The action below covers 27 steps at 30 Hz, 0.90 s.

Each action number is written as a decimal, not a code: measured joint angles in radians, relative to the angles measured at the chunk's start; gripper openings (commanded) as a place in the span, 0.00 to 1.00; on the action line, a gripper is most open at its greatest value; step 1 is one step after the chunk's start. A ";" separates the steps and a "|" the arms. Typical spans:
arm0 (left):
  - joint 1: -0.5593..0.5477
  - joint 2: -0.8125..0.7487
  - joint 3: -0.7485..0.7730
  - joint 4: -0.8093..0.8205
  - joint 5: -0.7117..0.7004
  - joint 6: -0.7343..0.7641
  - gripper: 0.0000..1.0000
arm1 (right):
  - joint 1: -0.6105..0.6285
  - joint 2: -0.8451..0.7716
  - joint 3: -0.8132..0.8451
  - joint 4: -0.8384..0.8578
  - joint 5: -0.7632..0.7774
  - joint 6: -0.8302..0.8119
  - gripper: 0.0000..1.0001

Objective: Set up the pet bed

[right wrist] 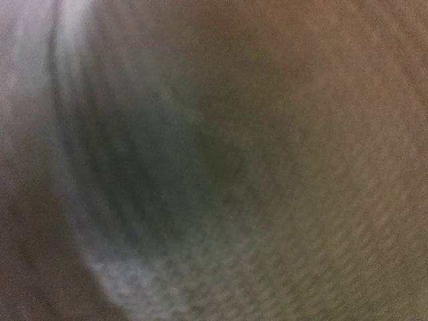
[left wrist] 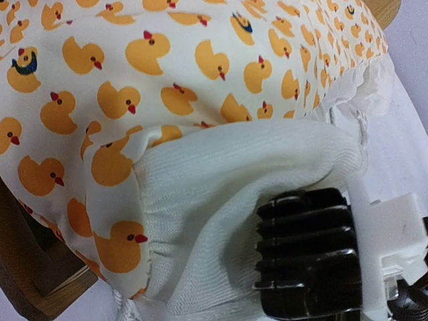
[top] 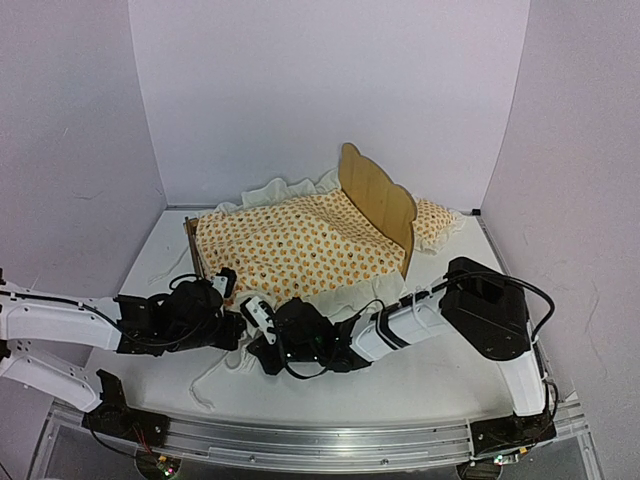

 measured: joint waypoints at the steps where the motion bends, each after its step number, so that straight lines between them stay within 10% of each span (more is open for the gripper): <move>1: 0.001 -0.002 0.000 -0.015 0.008 0.001 0.00 | 0.000 0.003 0.001 -0.001 0.009 -0.014 0.00; 18: 0.043 -0.036 0.034 -0.180 0.150 0.050 0.01 | -0.086 0.083 0.161 0.026 -0.216 -0.134 0.00; 27: 0.169 -0.116 0.035 -0.231 0.293 0.016 0.51 | -0.082 0.163 0.200 0.111 -0.295 -0.124 0.00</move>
